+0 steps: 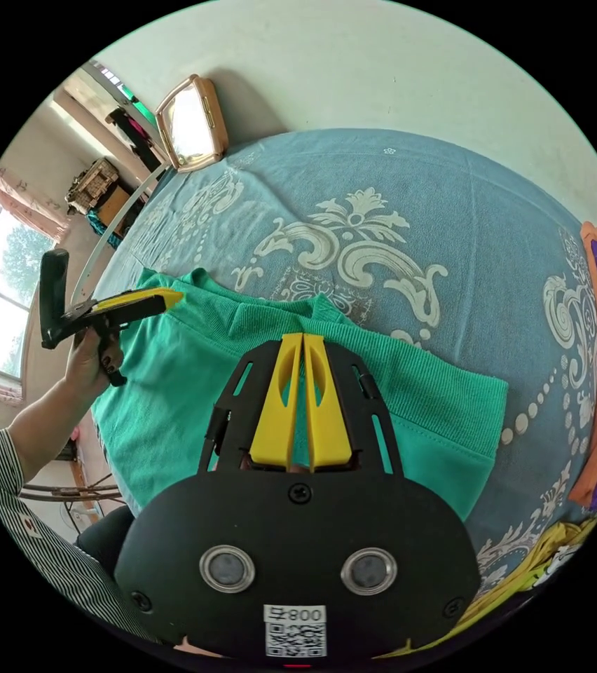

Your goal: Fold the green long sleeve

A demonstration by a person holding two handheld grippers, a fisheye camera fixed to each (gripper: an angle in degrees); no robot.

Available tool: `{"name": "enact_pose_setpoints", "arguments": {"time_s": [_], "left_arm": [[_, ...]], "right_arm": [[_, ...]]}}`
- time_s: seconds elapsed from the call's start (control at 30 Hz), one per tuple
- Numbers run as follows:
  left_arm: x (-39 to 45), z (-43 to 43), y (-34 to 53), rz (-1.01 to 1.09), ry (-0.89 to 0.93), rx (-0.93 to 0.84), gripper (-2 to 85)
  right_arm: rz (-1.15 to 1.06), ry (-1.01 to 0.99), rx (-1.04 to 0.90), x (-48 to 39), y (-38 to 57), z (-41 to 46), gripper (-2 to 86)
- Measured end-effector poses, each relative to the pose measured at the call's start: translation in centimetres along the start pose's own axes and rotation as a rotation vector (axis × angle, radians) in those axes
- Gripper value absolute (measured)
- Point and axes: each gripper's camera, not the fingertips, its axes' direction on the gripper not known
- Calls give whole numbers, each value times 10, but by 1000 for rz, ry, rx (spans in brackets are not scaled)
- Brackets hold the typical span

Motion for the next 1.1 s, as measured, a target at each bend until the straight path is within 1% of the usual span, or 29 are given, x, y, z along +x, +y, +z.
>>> {"name": "enact_pose_setpoints", "arguments": {"time_s": [0.1,0.17,0.23,0.33,0.43,0.5,0.57,0.63,0.67,0.8,0.9,0.93,0.97,1.1], "left_arm": [[-8,-10,0,-39,-4,33,1],[-12,-19,7,-40,7,26,1],[-14,-32,18,-38,-1,46,1],[-26,-66,45,-67,-12,108,1],[-52,-96,76,-154,-72,156,2],[-70,-103,89,-221,-125,128,2],[-92,-101,97,-261,-116,60,2],[-101,-105,102,-302,-90,68,1],[-102,-111,104,-313,-101,79,1],[-93,-128,114,-250,-92,123,2],[-90,-126,122,-204,-158,69,2],[-96,-122,126,-223,-158,41,2],[-104,-121,129,-249,-120,41,2],[-122,-126,144,-353,-31,70,2]], "right_arm": [[12,-12,-36,4,1,-1,2],[45,-9,4,9,6,-5,1],[65,-41,-16,15,10,-2,1],[57,-57,22,17,26,-11,1],[66,-67,104,22,52,-33,1],[67,-71,136,26,67,-42,1],[112,-34,88,38,78,-35,1],[147,-46,9,50,79,-19,1],[159,-74,5,56,82,-16,1],[137,-74,71,54,95,-38,1],[170,10,135,65,119,-57,1],[208,18,140,76,128,-58,1],[253,3,119,89,134,-55,1],[320,-55,61,117,146,-41,1]]}}
